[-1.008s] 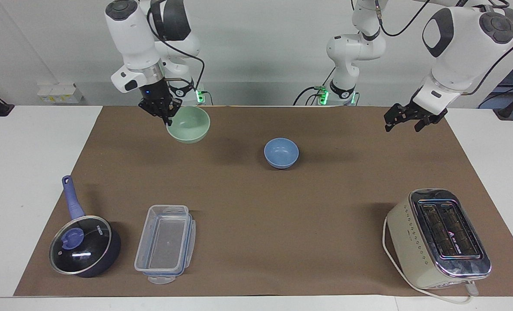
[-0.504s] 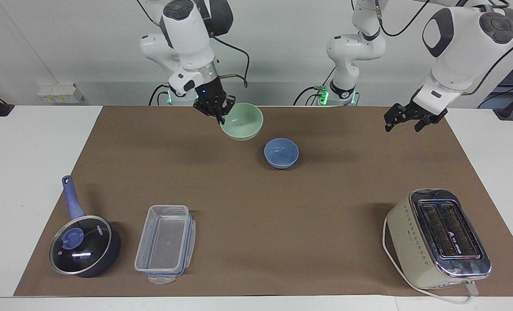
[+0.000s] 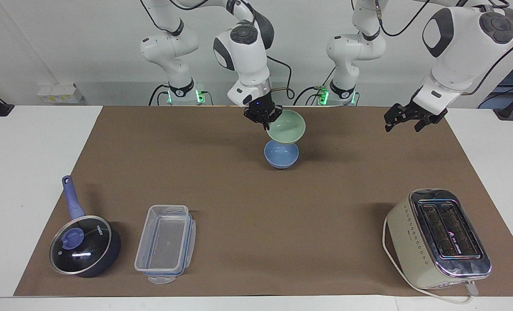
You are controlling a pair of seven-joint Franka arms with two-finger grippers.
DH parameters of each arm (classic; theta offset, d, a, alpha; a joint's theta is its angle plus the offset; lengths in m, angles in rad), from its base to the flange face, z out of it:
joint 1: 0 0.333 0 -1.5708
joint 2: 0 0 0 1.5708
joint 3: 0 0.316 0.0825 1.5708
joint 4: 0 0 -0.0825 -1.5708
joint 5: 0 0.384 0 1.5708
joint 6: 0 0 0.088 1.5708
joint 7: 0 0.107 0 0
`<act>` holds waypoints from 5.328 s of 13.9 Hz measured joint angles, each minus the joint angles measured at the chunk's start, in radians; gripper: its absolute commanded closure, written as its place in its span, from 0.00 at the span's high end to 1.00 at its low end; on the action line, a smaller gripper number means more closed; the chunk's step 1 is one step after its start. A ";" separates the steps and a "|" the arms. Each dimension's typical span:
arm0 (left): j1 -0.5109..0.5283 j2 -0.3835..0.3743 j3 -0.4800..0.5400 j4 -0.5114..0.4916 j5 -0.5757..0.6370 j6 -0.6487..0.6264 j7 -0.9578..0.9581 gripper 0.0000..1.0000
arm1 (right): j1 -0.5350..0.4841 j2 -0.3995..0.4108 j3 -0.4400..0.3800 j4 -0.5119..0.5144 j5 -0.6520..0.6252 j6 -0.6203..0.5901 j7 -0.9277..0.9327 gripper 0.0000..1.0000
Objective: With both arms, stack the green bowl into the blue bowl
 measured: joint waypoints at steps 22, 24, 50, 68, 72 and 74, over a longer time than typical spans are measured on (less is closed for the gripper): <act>0.000 0.000 0.000 0.000 0.000 0.000 0.000 1.00 | 0.027 0.119 -0.002 -0.111 -0.170 0.253 0.001 0.75; 0.000 0.000 0.000 0.000 0.000 0.000 0.000 1.00 | 0.027 0.119 -0.003 -0.105 -0.170 0.253 0.001 0.89; 0.000 0.000 0.000 0.000 0.000 0.000 0.000 1.00 | -0.432 -0.324 -0.182 0.067 -0.169 -0.364 -0.316 1.00; 0.000 0.000 0.000 0.000 0.000 0.000 0.000 1.00 | -0.431 -0.067 -0.246 0.541 -0.153 -0.703 -0.426 1.00; 0.000 0.000 0.000 0.000 0.000 0.000 0.000 1.00 | -0.428 -0.078 -0.242 0.498 -0.149 -0.681 -0.431 1.00; 0.000 0.000 0.000 0.000 0.000 0.000 0.000 1.00 | -0.427 -0.078 -0.242 0.492 -0.149 -0.681 -0.508 1.00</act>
